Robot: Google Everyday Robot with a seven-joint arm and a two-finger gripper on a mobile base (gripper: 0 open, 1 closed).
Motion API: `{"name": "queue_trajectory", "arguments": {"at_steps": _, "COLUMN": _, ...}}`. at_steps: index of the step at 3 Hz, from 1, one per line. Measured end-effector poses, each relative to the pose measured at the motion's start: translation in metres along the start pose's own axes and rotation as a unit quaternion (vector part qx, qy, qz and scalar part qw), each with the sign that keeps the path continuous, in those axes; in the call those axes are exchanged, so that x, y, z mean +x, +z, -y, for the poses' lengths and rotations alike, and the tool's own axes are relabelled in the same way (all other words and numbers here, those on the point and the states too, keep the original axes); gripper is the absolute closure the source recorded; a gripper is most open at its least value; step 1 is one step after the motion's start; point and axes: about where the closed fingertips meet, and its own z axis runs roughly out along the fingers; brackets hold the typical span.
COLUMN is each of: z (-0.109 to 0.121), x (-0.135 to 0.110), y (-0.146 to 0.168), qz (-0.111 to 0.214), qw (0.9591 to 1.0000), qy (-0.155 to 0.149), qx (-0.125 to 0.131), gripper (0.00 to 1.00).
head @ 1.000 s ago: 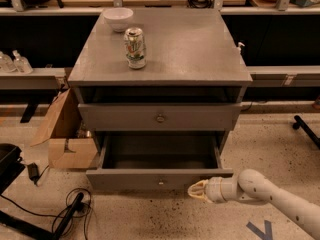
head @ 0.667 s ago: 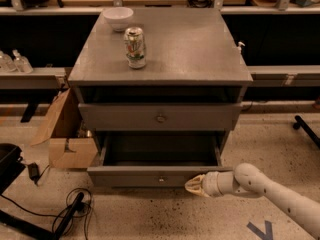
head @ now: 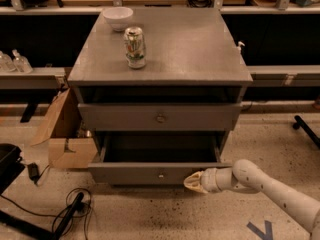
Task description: Close middle drawer
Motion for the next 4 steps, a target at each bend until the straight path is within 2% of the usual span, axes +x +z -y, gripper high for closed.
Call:
{"name": "queue_trajectory", "arguments": {"at_steps": 1, "z": -0.002, "x": 0.000, "y": -0.001, "qz": 0.000, "qw": 1.0000, "qy": 0.000, "qx": 0.000, "gripper": 1.00}}
{"name": "queue_trajectory", "arguments": {"at_steps": 2, "z": 0.019, "x": -0.001, "y": 0.006, "qz": 0.005, "qw": 1.0000, "qy": -0.001, "qx": -0.001, "gripper": 1.00}}
{"name": "queue_trajectory", "arguments": {"at_steps": 3, "z": 0.018, "x": -0.001, "y": 0.005, "qz": 0.005, "qw": 1.0000, "qy": -0.001, "qx": -0.001, "gripper": 1.00}}
{"name": "queue_trajectory", "arguments": {"at_steps": 4, "z": 0.044, "x": 0.000, "y": 0.011, "qz": 0.008, "qw": 1.0000, "qy": 0.001, "qx": 0.001, "gripper": 1.00}}
